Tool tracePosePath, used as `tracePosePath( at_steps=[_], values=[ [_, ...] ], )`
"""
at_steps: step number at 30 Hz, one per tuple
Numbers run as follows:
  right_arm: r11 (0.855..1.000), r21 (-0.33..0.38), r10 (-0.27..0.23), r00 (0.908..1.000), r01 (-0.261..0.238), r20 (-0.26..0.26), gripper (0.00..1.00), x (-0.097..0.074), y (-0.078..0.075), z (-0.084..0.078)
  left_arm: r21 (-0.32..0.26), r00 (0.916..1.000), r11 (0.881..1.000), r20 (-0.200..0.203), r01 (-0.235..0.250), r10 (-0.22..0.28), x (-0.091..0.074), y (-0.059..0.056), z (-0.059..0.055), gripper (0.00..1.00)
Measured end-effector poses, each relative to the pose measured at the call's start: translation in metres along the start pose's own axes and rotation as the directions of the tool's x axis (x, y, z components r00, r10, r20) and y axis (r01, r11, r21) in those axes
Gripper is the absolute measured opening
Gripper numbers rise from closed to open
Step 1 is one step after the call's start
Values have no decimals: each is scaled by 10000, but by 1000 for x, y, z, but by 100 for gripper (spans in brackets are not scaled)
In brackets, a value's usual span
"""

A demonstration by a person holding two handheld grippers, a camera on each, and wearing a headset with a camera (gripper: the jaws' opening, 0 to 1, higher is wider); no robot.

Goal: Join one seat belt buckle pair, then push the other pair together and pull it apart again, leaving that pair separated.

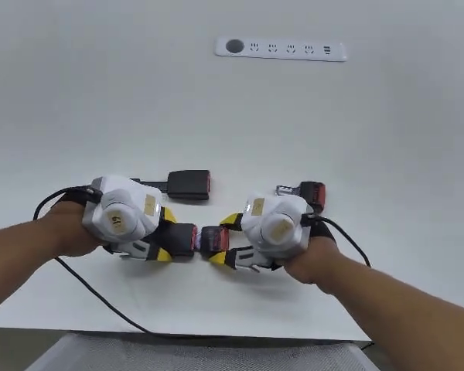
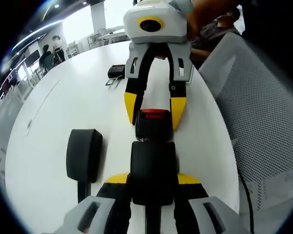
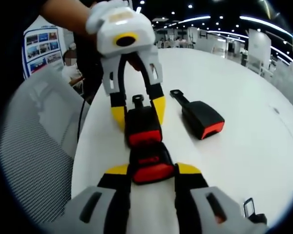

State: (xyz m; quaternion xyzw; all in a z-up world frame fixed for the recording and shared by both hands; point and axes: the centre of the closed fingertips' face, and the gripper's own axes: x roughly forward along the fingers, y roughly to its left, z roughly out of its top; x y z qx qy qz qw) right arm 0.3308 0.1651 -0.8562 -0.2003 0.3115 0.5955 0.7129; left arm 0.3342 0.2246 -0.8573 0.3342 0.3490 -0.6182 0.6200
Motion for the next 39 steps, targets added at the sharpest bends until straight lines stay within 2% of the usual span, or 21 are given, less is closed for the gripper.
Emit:
tracePosePath(
  at_steps=[9, 18, 23, 39],
  values=[
    [10000, 7, -74, 9995, 74, 300, 34, -1, 2, 0, 47, 9985, 9998, 503, 204, -206, -1, -3, 5, 34],
    [9992, 196, -363, 9966, 350, 737, 34, -2, 2, -1, -12, 9955, 9996, 911, 273, -271, -2, -3, 6, 33],
    [9985, 374, -438, 9951, 406, 881, 34, -2, 2, 0, -293, 9928, 9990, 1156, 347, -311, -4, -2, 5, 33],
    [9978, 382, -586, 9927, 548, 1056, 34, -2, 1, -1, -399, 9909, 9984, 1305, 392, -337, -3, -4, 6, 33]
  ],
)
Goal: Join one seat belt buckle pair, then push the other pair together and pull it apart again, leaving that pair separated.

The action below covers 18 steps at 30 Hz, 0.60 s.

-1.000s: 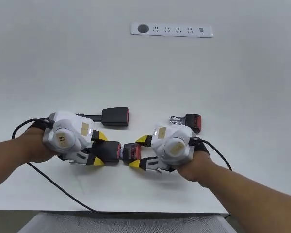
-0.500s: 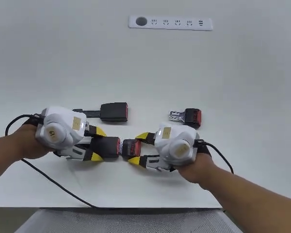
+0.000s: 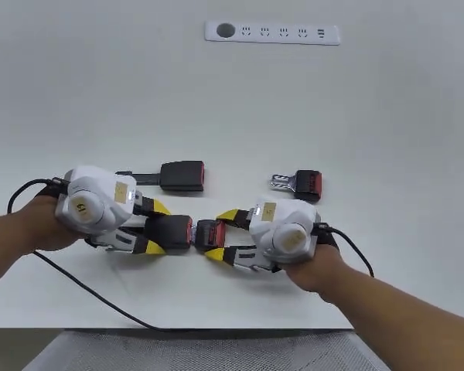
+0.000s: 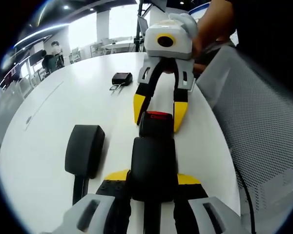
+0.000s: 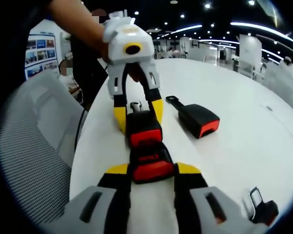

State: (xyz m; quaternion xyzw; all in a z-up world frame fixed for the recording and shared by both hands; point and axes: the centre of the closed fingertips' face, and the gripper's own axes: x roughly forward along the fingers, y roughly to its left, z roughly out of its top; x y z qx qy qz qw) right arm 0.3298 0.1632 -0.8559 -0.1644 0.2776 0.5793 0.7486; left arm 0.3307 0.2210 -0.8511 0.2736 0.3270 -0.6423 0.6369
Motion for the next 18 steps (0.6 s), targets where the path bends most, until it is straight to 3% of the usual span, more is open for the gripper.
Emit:
tracePosePath(
  at_steps=[11, 14, 16, 18],
  values=[
    [9997, -62, -221, 9997, 221, -90, 35, 1, -1, 1, -125, 9999, 9999, 103, -17, 19, 0, 1, -1, 34],
    [9996, -117, -261, 9995, 259, -181, 36, 2, 0, 3, 410, 9993, 9992, -381, -15, 31, 0, 2, -2, 34],
    [9995, 286, -96, 9998, 102, -181, 36, 1, 1, 3, 253, 9994, 9997, -331, -37, 45, 0, 1, 0, 35],
    [9997, -159, -206, 9994, 201, -293, 37, -1, 0, 4, 277, 9990, 9996, -429, -113, 125, 0, 2, -3, 35]
  ],
)
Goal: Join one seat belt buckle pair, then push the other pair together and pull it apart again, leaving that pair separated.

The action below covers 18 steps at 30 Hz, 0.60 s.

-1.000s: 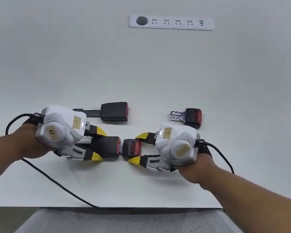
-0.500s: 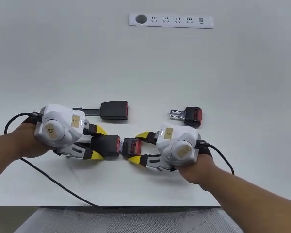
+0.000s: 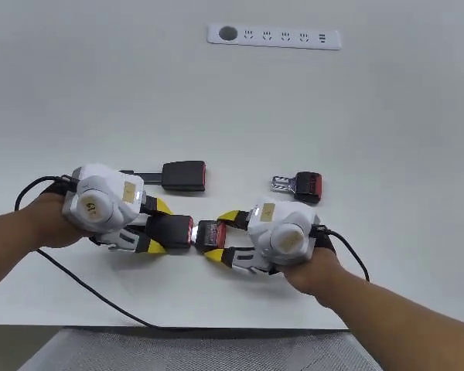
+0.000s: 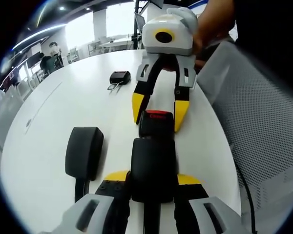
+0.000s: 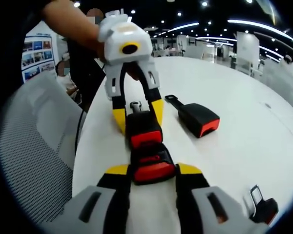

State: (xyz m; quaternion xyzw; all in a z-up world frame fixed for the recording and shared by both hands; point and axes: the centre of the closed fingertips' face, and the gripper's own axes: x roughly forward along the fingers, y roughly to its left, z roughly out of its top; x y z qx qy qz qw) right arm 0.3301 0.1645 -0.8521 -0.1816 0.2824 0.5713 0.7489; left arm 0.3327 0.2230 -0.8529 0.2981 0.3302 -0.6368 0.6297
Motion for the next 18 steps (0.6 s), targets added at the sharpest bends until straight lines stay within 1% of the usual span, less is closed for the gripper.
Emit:
tracePosePath(
  at_steps=[1, 2, 3, 4, 5, 6, 7, 8, 9, 10, 12, 13, 14, 15, 16, 18],
  values=[
    [9999, 9, -124, 9999, 124, -97, 37, -1, 1, 1, -9, 9998, 10000, -177, -57, 57, 0, -1, 0, 35],
    [9995, 239, -216, 9998, 216, -25, 37, -4, 1, 5, -27, 9991, 10000, -413, -58, 57, 0, -1, 0, 35],
    [9969, 704, -360, 9988, 336, 328, 38, -6, 0, 11, 24, 9974, 10000, -718, 11, -10, -1, -4, -1, 37],
    [9935, 1089, -396, 9968, 319, 698, 42, -10, -2, 18, -7, 9979, 9999, -641, 102, -103, 0, -8, 4, 42],
    [9884, 1460, -521, 9959, 409, 736, 53, -13, -5, 20, -287, 9974, 9996, -716, 74, -94, -1, -10, 5, 46],
    [9852, 1646, -595, 9958, 472, 702, 65, -16, -7, 19, -494, 9991, 9988, -417, -46, 26, -4, -11, 13, 48],
    [9865, 1539, -671, 9953, 556, 702, 75, -21, -9, 19, -574, 9998, 9982, -125, -156, 149, -6, -11, 20, 52],
    [9874, 1477, -682, 9946, 561, 782, 82, -26, -9, 19, -615, 9988, 9972, 209, -429, 443, -11, -8, 28, 55],
    [9873, 1485, -691, 9943, 564, 815, 82, -32, -9, 18, -673, 9970, 9956, 375, -647, 673, -14, -6, 30, 58],
    [9878, 1436, -719, 9943, 600, 792, 81, -36, -10, 17, -730, 9933, 9929, 607, -935, 980, -19, -2, 34, 63],
    [9887, 1334, -796, 9937, 685, 793, 82, -47, -10, 16, -560, 9875, 9883, 609, -1421, 1454, -27, 3, 34, 70],
    [9881, 1321, -899, 9929, 792, 773, 83, -51, -11, 15, -699, 9856, 9856, 597, -1542, 1584, -31, 3, 33, 74],
    [9879, 1212, -1074, 9909, 972, 808, 83, -58, -14, 14, -889, 9839, 9833, 683, -1587, 1649, -34, 3, 34, 75],
    [9873, 1210, -1138, 9899, 1032, 846, 84, -62, -16, 14, -1045, 9819, 9810, 794, -1636, 1722, -36, 3, 35, 75],
    [9862, 1253, -1199, 9884, 1078, 932, 84, -67, -17, 14, -1092, 9805, 9797, 843, -1679, 1775, -39, 3, 36, 75],
    [9845, 1252, -1342, 9869, 1225, 898, 84, -75, -21, 12, -1054, 9769, 9759, 764, -1913, 1997, -44, 7, 34, 77]
  ],
)
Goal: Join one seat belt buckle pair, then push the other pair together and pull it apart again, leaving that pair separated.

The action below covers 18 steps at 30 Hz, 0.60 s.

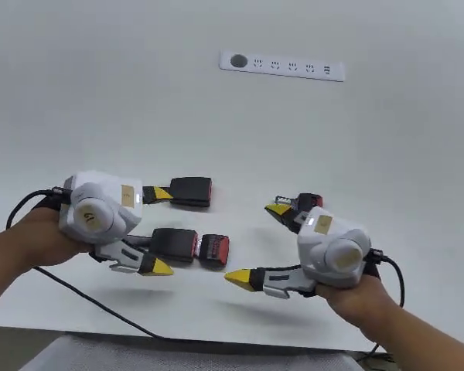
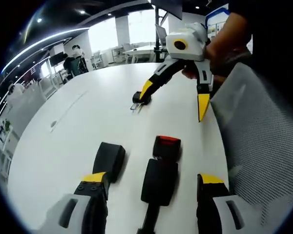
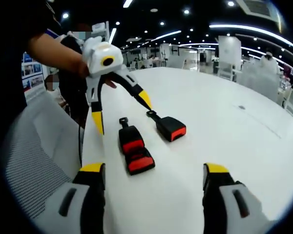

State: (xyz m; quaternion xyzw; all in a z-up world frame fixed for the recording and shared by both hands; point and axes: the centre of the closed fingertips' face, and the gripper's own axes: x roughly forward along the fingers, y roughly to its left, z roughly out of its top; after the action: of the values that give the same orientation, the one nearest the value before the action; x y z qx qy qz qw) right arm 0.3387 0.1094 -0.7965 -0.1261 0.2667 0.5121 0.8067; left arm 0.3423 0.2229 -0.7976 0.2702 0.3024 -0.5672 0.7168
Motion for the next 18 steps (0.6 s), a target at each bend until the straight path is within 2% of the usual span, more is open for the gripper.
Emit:
tracePosePath(
  at_steps=[4, 10, 12, 14, 18],
  values=[
    [9998, -159, -152, 9998, 150, -121, 84, -10, -13, -3, -53, 9990, 9990, -29, -438, 438, -9, 15, 0, 79],
    [9986, -81, -523, 9983, 521, -273, 84, -22, -49, -5, -18, 9958, 9958, -17, -917, 917, -19, 40, 5, 81],
    [9978, 214, -620, 9980, 622, -125, 84, -27, -62, -2, -109, 9943, 9943, 28, -1064, 1064, -19, 49, 7, 81],
    [9978, 146, -653, 9979, 654, -50, 84, -31, -72, 1, -174, 9940, 9938, 34, -1095, 1096, -17, 56, 7, 81],
    [9980, 61, -627, 9975, 629, -339, 82, -36, -91, -9, -190, 9938, 9936, -28, -1116, 1116, -12, 69, 8, 81]
  ],
)
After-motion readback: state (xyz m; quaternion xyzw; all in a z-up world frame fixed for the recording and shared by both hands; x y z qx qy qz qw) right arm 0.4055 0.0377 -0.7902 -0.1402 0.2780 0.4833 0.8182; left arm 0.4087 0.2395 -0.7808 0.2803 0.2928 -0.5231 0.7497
